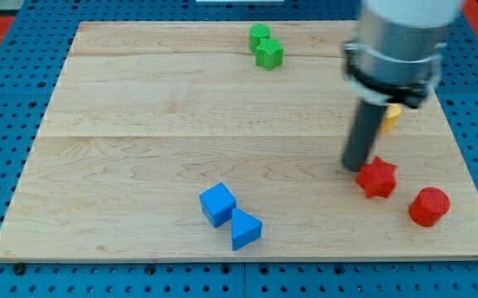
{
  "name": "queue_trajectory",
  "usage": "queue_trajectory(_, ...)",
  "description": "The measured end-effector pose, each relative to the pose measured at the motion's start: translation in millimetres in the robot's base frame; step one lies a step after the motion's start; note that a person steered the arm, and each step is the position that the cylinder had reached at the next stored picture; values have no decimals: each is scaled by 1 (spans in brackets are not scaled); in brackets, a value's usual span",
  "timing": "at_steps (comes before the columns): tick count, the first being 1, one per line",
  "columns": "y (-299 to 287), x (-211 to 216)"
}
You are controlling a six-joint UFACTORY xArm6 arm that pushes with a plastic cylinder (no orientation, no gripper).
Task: Separate the yellow heart and yellow hexagon
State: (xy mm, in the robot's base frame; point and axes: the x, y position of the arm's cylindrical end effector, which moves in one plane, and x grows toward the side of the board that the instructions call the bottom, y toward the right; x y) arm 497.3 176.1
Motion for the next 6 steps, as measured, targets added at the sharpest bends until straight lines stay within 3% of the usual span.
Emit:
queue_trajectory(1, 37, 11)
queue_trajectory(3, 143, -84)
queue_trajectory(5, -26, -104)
queue_trajectory(6, -57, -106)
